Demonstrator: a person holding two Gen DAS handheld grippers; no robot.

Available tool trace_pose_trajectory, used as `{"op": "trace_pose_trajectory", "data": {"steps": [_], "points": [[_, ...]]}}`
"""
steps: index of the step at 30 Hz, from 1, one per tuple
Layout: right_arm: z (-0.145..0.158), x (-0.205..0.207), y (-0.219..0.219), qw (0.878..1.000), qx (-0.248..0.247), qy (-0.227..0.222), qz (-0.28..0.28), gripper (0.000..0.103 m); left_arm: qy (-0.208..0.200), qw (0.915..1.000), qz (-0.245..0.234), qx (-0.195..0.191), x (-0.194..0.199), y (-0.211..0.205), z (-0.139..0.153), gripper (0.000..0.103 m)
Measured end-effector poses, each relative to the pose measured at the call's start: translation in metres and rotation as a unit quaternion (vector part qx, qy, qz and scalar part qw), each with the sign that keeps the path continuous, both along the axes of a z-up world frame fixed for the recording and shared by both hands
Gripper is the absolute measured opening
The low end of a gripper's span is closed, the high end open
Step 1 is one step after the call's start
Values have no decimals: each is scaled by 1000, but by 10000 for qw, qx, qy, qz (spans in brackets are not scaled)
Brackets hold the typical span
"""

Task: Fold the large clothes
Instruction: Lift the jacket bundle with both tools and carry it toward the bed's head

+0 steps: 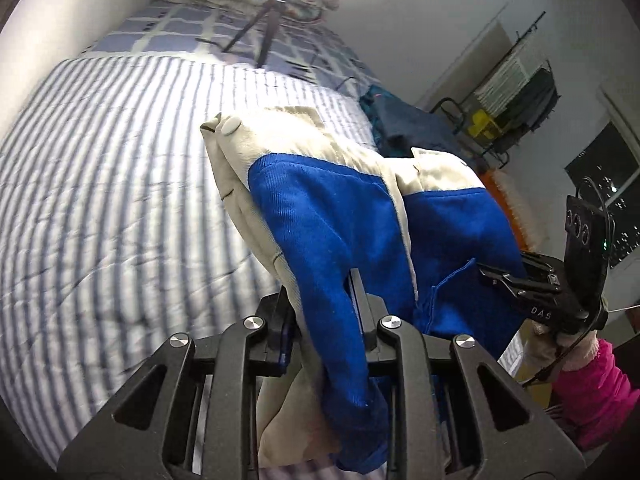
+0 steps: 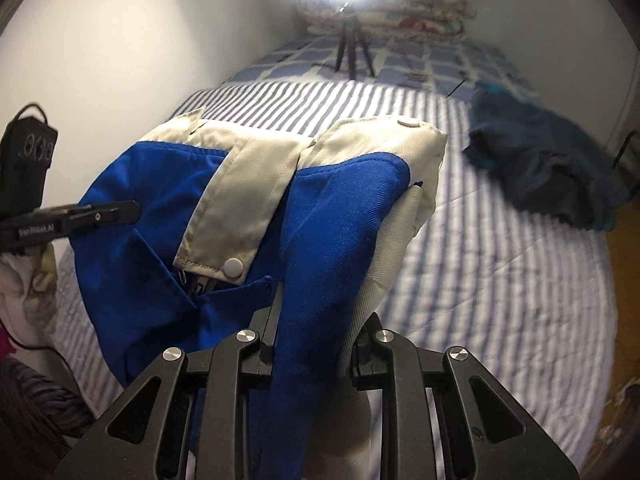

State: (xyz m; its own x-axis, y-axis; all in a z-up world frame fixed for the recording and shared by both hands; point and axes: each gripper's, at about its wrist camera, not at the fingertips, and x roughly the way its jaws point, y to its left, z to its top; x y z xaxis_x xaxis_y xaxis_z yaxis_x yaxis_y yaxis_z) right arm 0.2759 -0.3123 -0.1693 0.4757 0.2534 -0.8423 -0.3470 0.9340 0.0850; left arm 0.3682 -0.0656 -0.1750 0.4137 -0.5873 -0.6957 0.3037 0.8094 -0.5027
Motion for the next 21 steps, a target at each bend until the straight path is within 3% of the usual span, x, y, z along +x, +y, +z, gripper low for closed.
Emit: {"op": "trace_pose_trajectory", "data": {"steps": [9,21], "points": [[31,19,-59,9981,-390,-411,-245,21,-276,9983,-472,-216,39,-80,21,21],[64,83,-168,9893,-562,-959,-941,21,-723,9915,-967,-484,135,-213,54,20]]}}
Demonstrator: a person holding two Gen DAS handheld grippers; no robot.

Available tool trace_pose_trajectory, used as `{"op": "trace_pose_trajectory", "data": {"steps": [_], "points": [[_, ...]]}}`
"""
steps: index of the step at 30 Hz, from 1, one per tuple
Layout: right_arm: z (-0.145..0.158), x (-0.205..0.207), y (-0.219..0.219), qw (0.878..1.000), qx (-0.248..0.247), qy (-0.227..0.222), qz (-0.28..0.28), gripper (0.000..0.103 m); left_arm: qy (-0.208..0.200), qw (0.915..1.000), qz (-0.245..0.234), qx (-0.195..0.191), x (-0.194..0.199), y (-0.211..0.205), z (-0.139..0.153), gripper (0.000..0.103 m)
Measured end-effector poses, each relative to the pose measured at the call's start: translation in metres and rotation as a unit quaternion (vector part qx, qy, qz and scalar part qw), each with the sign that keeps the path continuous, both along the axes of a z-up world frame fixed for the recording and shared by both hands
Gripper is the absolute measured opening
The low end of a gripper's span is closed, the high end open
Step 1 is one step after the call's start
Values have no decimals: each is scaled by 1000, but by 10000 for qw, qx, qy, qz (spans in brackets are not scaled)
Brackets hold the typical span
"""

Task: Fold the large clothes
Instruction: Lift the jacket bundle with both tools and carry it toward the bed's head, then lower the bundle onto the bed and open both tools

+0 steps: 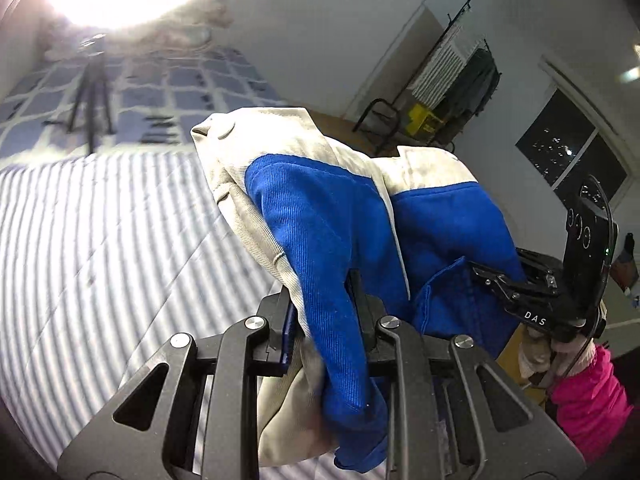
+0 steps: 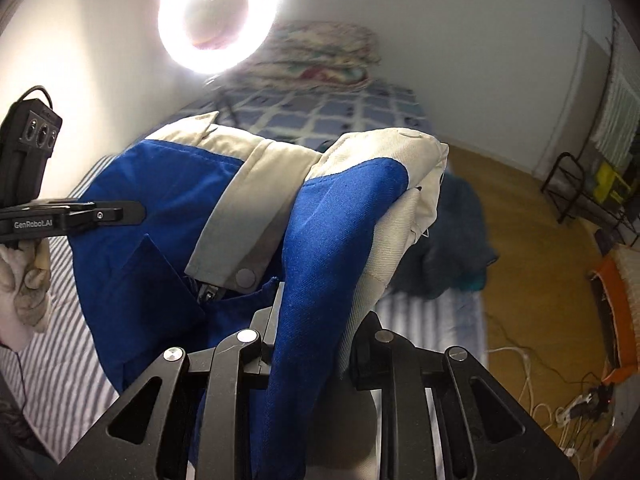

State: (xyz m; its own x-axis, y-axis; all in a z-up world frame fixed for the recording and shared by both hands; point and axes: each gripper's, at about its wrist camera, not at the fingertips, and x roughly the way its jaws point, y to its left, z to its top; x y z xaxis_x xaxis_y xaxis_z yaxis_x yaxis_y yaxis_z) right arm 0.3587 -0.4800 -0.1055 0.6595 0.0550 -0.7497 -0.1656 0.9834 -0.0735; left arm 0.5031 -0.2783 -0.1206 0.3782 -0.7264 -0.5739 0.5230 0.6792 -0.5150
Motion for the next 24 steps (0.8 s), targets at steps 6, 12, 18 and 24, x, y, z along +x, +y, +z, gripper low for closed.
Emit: {"op": "trace_pose_trajectory", "data": {"steps": [6,12,18,24], "points": [[22,47,-45,9992,-91,-294,-251,20,-356,9992,-73,-156,56,-57,18,20],[45,104,-76,9966,-221,-643,-457,20,-568,9975,37,-430,114,-96,27,20],[37,151,-87,9959,-269,-715,-488,20,-503,9976,193,-442,160,-112,13,20],[5,183,-108,9970,-52,-524,-567,20,-398,9985,206,-317,183,-126,-19,20]]}}
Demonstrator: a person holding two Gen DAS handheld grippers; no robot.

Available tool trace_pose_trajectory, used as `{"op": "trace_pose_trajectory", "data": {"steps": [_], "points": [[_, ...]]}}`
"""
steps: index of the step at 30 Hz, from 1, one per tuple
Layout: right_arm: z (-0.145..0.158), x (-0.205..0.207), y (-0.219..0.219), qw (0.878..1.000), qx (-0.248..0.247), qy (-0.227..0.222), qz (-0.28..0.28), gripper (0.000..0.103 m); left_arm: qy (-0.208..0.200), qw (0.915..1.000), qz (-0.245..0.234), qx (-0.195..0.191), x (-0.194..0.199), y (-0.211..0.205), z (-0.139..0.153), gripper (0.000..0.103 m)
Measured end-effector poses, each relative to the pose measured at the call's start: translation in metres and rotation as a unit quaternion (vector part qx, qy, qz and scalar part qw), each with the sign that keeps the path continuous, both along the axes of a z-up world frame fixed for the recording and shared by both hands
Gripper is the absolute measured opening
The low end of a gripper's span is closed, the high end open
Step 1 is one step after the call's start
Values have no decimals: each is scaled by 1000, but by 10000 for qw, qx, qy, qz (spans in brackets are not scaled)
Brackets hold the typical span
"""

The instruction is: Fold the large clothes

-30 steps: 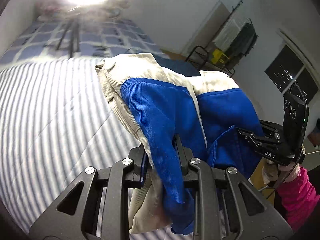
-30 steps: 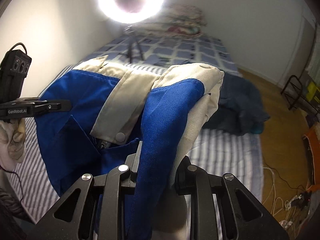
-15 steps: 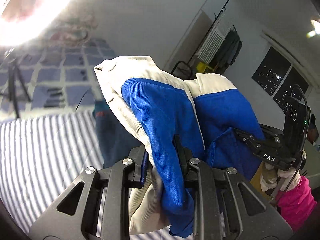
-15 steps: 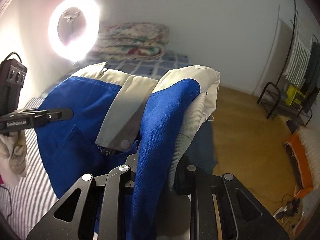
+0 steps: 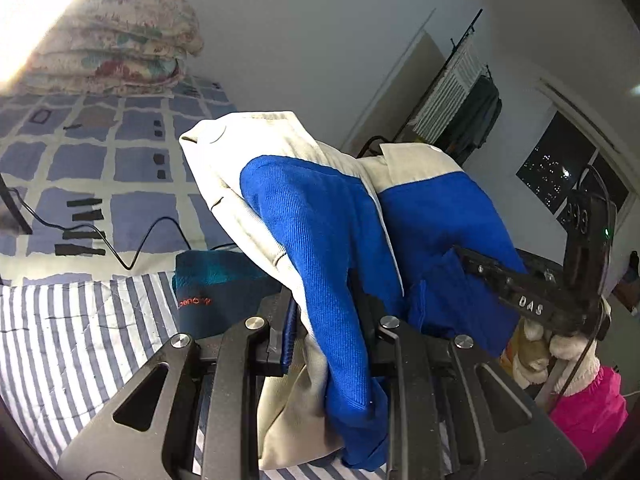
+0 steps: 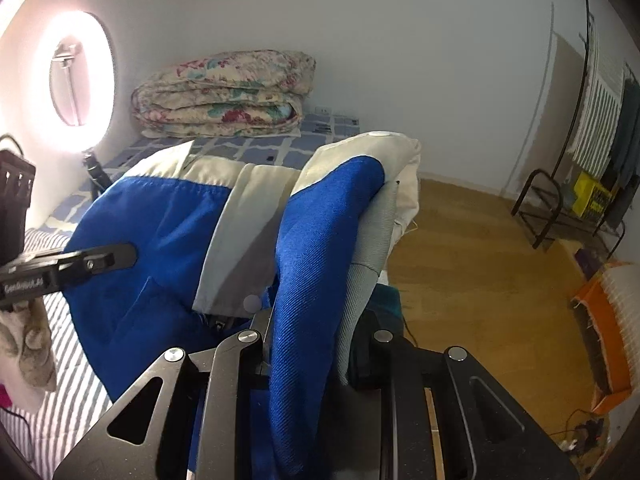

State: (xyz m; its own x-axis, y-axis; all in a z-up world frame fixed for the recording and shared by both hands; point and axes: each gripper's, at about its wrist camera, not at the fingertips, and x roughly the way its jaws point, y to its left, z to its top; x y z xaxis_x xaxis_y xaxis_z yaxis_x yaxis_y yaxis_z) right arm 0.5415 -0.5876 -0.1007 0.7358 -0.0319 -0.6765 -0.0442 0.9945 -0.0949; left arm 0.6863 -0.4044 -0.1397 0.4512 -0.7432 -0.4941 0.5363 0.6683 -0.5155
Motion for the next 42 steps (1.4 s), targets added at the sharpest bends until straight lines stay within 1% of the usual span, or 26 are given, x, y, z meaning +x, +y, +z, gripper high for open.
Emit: {"op": "trace_pose_trajectory", "data": {"steps": [1,3,4,5,6,7,8,9,10,13,15,18,20,21,22,24,27,28,30,31,35,37,38,39,40,42], "points": [[-4,-3,-6,10000,70,19,-27,20,57,10000,11,59,6,-1,-11,20],[-21,6,-21,9993,321,147,-88,21,215,9996,54,193,17,-2,-29,21],[-28,10,-28,9989,408,201,-150,22,378,9987,126,327,25,-1,-42,23],[-39,15,-39,9976,537,312,-294,24,552,9971,207,491,31,-1,-54,27],[-47,19,-48,9962,615,398,-475,30,773,9947,275,622,39,0,-66,31],[-57,22,-61,9931,745,513,-746,33,899,9937,289,605,42,1,-73,43],[-66,23,-74,9884,1024,621,-939,35,988,9931,334,539,45,5,-79,57],[-74,22,-82,9843,1250,653,-1065,36,933,9934,376,552,44,6,-80,61],[-77,20,-82,9839,1251,645,-1099,37,814,9940,384,628,42,6,-78,63],[-77,14,-76,9860,1045,602,-1147,40,480,9938,369,930,33,2,-69,62],[-69,11,-74,9860,966,599,-1218,41,392,9938,391,962,26,6,-61,62],[-60,6,-68,9875,719,539,-1293,42,373,9947,427,855,14,15,-48,62],[-52,10,-59,9889,453,489,-1327,43,212,9946,495,891,3,21,-35,62],[-47,3,-55,9892,343,433,-1359,45,90,9943,525,921,-7,25,-29,62],[-44,6,-52,9896,292,387,-1353,45,26,9943,529,928,-14,27,-23,62],[-33,-4,-46,9903,228,271,-1342,46,-82,9940,539,948,-31,34,-12,62],[-10,-29,-38,9907,224,82,-1343,46,-216,9942,525,911,-63,46,9,62],[-4,-32,-33,9911,254,39,-1302,46,-323,9937,496,956,-80,50,21,62],[14,-49,-24,9919,292,-68,-1236,46,-495,9922,506,1022,-101,58,39,62],[27,-61,-15,9926,301,-135,-1166,46,-581,9915,536,1032,-117,65,55,62],[77,-110,18,9948,387,-388,-864,46,-837,9901,655,923,-173,95,105,62],[97,-132,36,9956,246,-438,-789,47,-918,9892,615,965,-201,107,126,62],[108,-147,47,9957,153,-503,-761,49,-1051,9877,614,985,-220,114,139,63],[115,-158,54,9958,141,-553,-711,54,-1207,9851,625,1049,-240,121,150,63],[125,-174,63,9958,173,-605,-663,56,-1280,9838,632,1088,-250,125,157,63],[136,-196,77,9957,190,-654,-634,56,-1382,9817,622,1154,-283,140,174,63]]}}
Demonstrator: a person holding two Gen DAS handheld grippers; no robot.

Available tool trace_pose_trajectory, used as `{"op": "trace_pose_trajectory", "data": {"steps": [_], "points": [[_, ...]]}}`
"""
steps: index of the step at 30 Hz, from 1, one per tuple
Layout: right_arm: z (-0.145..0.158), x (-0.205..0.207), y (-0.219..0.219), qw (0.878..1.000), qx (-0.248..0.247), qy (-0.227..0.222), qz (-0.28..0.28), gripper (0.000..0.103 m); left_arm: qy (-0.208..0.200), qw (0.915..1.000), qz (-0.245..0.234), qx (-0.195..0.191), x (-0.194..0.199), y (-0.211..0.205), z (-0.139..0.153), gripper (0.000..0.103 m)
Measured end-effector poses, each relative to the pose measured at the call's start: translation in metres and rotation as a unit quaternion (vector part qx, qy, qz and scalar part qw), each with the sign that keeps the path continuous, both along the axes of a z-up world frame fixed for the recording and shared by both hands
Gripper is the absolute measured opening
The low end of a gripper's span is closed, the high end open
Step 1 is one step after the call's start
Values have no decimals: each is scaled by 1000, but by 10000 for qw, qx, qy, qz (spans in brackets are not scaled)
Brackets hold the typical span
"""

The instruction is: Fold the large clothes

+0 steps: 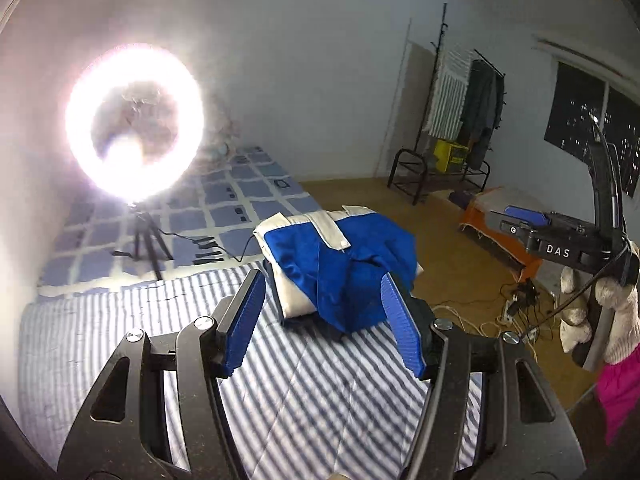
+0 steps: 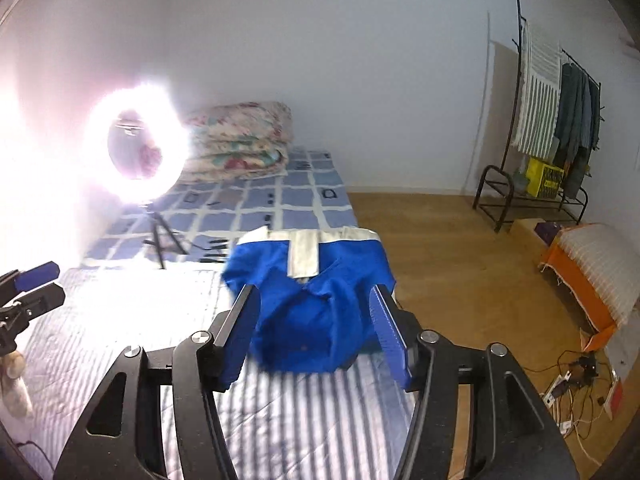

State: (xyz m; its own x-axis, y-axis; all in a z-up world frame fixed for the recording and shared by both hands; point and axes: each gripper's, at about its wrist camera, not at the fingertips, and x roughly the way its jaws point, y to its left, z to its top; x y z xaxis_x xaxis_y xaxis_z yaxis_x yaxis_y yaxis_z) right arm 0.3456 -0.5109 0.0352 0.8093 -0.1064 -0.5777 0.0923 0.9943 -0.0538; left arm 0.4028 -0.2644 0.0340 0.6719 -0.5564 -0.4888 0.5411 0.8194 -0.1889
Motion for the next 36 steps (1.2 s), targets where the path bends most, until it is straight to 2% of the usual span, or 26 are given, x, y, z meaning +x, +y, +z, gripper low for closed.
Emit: {"op": "trace_pose_trajectory", "data": {"steps": [7,13,16,18,25,28,33,36], "points": [[17,-81,36,9999,64,-92,15,59,-223,9996,116,-143,-102,52,27,72],[16,-140,63,9995,88,-256,148,61,-426,9990,107,-22,-165,69,29,74],[16,-165,71,9992,29,-375,106,67,-491,9987,145,-79,-189,75,24,81],[13,-180,75,9988,10,-482,58,71,-474,9986,169,-137,-199,79,20,83],[-15,-208,87,9982,-117,-588,-47,74,-419,9990,120,-25,-216,70,-8,84],[-30,-213,90,9977,-160,-646,-134,76,-396,9991,153,-26,-219,67,-19,90],[-52,-214,86,9974,-49,-671,-277,77,-490,9980,215,322,-217,58,-37,98],[-64,-209,79,9968,73,-658,-445,81,-495,9974,265,460,-215,58,-47,102]]}}
